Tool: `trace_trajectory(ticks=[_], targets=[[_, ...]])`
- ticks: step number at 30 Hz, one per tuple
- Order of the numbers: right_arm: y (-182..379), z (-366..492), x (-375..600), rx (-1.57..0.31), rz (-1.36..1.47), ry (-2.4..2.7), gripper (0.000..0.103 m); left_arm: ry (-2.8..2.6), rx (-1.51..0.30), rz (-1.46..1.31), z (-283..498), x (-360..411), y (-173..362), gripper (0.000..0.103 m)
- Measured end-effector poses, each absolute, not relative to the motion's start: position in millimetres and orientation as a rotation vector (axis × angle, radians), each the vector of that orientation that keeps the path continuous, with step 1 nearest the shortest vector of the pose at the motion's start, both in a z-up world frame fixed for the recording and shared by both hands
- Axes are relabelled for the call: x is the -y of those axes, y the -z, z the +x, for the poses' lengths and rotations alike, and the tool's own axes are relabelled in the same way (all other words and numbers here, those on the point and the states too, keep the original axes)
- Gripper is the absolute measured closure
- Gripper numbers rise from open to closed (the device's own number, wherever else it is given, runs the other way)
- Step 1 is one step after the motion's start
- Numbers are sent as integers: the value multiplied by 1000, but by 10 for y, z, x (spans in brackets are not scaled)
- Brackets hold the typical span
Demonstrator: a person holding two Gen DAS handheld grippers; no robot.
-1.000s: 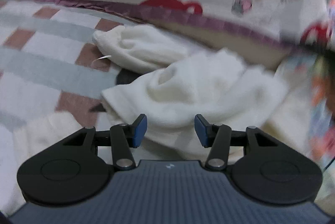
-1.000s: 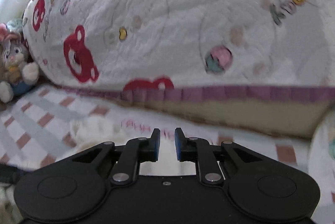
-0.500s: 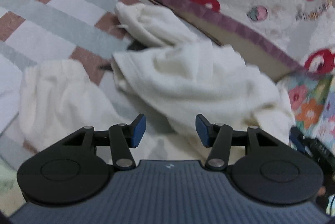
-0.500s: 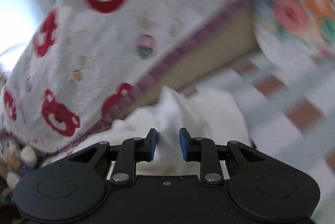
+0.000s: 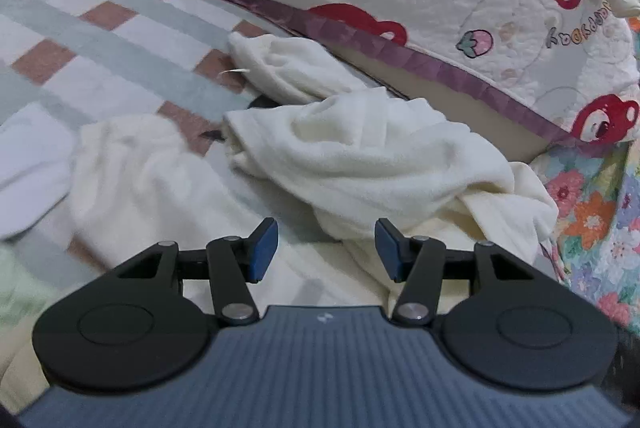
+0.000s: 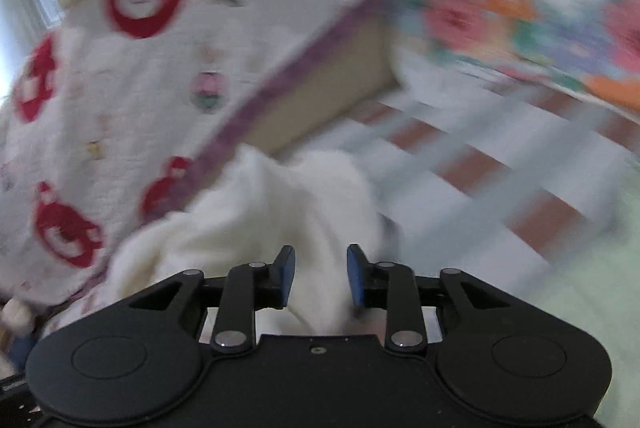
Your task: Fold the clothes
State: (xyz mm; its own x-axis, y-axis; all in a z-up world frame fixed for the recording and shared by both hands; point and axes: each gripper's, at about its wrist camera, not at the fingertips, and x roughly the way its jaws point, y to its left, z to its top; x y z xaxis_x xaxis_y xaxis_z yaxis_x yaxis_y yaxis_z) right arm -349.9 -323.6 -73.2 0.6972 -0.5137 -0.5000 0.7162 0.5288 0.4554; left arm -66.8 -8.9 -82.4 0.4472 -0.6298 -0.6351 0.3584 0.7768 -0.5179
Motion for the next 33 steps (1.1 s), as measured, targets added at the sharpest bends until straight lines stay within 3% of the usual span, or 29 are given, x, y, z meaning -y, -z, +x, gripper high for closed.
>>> trace_trajectory(ticks=[4, 9, 12, 13, 17, 21, 25, 27, 29, 30, 33], targets=[[899, -3811, 3166, -413, 702, 715, 65, 596, -993, -336, -809, 91, 775, 48], [1404, -3729, 3774, -538, 949, 766, 62, 589, -988, -201, -670, 378, 925, 44], [1408, -3529, 3981, -574, 945, 664, 64, 568, -999, -204, -522, 435, 1030, 44], [1298, -3411, 4022, -573, 890, 565, 77, 566, -994, -197, -489, 447, 1048, 47], [638, -2998, 4046, -534, 617, 223, 82, 539, -968, 16, -489, 627, 1046, 67], [-157, -2519, 3790, -593, 320, 59, 82, 604, -1055, -78, -438, 644, 976, 67], [-672, -1960, 3421, -730, -75, 36, 81, 630, -1008, -15, -255, 859, 601, 62], [-807, -1711, 3265, -768, -182, -12, 81, 624, -949, 4, -135, 931, 407, 61], [-879, -1531, 3129, -798, -271, -70, 73, 618, -907, -23, -55, 908, 354, 59], [-842, -1450, 3028, -818, -313, -103, 68, 630, -905, -57, -39, 857, 415, 59], [-557, -1304, 2779, -880, -391, -170, 68, 664, -934, -156, -42, 678, 683, 62]])
